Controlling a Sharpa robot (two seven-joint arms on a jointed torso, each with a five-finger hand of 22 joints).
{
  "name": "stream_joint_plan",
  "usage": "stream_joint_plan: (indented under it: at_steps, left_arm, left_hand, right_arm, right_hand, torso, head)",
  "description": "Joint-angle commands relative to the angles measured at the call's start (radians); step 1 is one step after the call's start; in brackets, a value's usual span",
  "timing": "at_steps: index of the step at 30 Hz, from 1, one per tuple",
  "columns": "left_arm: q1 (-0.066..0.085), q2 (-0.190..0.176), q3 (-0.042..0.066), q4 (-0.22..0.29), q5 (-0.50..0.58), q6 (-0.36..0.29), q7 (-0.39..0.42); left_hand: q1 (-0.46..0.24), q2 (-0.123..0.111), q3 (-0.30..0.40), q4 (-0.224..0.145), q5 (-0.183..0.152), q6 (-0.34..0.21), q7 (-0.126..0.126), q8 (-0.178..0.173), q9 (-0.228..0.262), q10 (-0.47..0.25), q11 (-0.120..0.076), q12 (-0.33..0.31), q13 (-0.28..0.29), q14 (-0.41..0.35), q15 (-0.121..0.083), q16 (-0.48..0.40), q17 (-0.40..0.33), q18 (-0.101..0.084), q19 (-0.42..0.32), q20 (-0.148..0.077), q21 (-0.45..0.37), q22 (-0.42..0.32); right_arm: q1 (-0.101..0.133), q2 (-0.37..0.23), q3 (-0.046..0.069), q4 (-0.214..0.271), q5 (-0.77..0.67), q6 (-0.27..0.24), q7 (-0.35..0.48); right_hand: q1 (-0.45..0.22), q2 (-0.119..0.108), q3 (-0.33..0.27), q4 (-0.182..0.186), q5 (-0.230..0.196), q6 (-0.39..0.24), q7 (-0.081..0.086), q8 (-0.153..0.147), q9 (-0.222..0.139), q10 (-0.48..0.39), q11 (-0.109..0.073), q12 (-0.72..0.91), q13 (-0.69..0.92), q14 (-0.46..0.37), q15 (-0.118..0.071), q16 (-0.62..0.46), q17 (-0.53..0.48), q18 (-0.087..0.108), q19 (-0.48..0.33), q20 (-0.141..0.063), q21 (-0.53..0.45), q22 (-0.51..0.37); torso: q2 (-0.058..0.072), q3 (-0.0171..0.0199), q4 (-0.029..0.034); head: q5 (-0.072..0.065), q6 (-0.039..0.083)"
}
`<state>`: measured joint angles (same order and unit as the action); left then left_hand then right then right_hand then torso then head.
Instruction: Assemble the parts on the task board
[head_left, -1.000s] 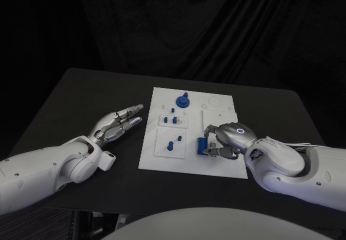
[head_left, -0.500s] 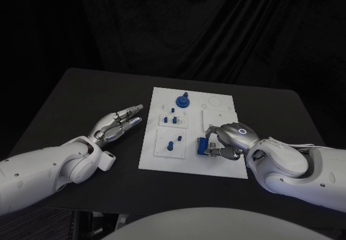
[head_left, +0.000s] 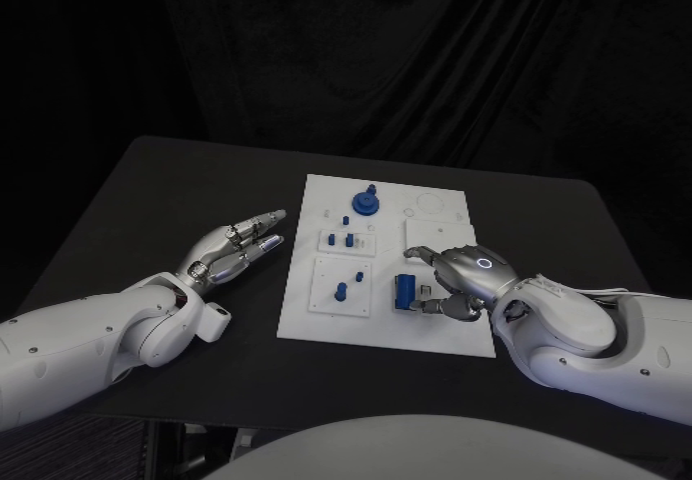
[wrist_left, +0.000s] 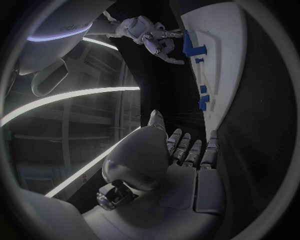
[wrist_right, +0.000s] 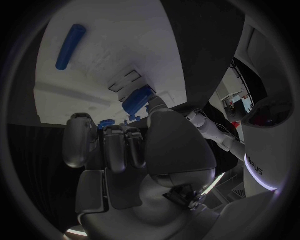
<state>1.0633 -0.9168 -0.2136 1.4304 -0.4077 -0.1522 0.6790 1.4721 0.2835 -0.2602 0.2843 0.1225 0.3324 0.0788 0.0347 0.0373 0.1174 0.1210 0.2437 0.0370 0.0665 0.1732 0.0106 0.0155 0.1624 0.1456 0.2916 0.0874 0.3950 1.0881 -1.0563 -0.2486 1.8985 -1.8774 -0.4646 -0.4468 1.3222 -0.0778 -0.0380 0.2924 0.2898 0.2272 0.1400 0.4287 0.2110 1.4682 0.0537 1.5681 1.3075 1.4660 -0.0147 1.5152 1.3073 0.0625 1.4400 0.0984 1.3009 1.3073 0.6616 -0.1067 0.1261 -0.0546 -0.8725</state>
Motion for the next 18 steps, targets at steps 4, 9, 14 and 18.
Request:
stream_joint_plan:
  at_steps: [4,9,14,18]
  left_arm:
    - [-0.003,-0.001,0.001,0.003,0.003,0.011,0.071]
    - [-0.003,-0.002,0.001,0.002,0.003,0.012,0.071]
    - [-0.003,-0.001,0.001,0.003,0.003,0.013,0.07]
    - [-0.003,-0.001,0.001,0.003,0.003,0.013,0.069]
  left_hand:
    - [-0.003,0.001,0.0,0.005,-0.002,-0.001,0.002,0.004,0.001,0.003,0.007,0.005,0.001,0.004,0.006,0.007,0.001,0.014,0.007,-0.002,0.005,-0.001]
    - [-0.003,0.001,0.0,0.005,-0.002,-0.001,0.002,0.004,0.001,0.003,0.007,0.005,0.001,0.004,0.006,0.007,0.001,0.014,0.007,-0.002,0.005,-0.001]
    - [-0.003,0.001,0.0,0.004,-0.002,-0.001,0.003,0.004,0.001,0.003,0.007,0.005,0.001,0.004,0.006,0.007,0.001,0.014,0.007,-0.002,0.005,-0.001]
    - [-0.003,0.001,0.0,0.004,-0.002,-0.001,0.003,0.004,0.001,0.003,0.007,0.005,0.001,0.004,0.006,0.007,0.001,0.014,0.007,-0.002,0.005,-0.001]
  right_arm:
    - [-0.003,-0.004,0.0,0.011,-0.034,-0.024,-0.025]
    - [-0.006,-0.005,0.0,0.018,-0.035,-0.038,-0.022]
    - [-0.008,-0.002,0.0,0.018,-0.036,-0.041,-0.025]
    - [-0.009,0.003,0.0,0.014,-0.036,-0.024,-0.032]
  right_hand:
    - [-0.014,-0.011,0.012,-0.002,-0.003,0.057,0.018,0.12,0.031,0.103,0.005,0.003,0.263,0.062,0.005,-0.005,0.131,0.002,-0.006,-0.001,-0.002,0.178]
    - [-0.061,-0.037,0.014,0.0,0.001,0.053,0.016,0.215,0.051,0.103,0.004,0.003,0.263,0.063,0.004,-0.004,0.133,0.001,-0.004,-0.001,-0.002,0.179]
    - [-0.088,-0.034,0.018,0.0,-0.001,0.046,0.01,0.336,0.09,0.103,-0.001,0.003,0.263,0.063,0.0,-0.003,0.133,0.001,-0.003,-0.004,-0.002,0.18]
    - [-0.101,-0.037,0.016,-0.001,-0.002,0.033,0.007,0.404,0.114,0.103,-0.002,0.003,0.263,0.063,-0.001,-0.003,0.132,0.002,-0.004,-0.006,-0.005,0.179]
  torso:
    - [0.0,-0.0002,0.0005]
    - [0.0,-0.0001,0.0005]
    - [-0.001,0.0003,-0.0008]
    - [0.0,0.0,-0.0013]
  head:
    - [-0.001,0.0]
    - [-0.003,0.0]
    - [-0.002,0.0]
    - [-0.001,0.0]
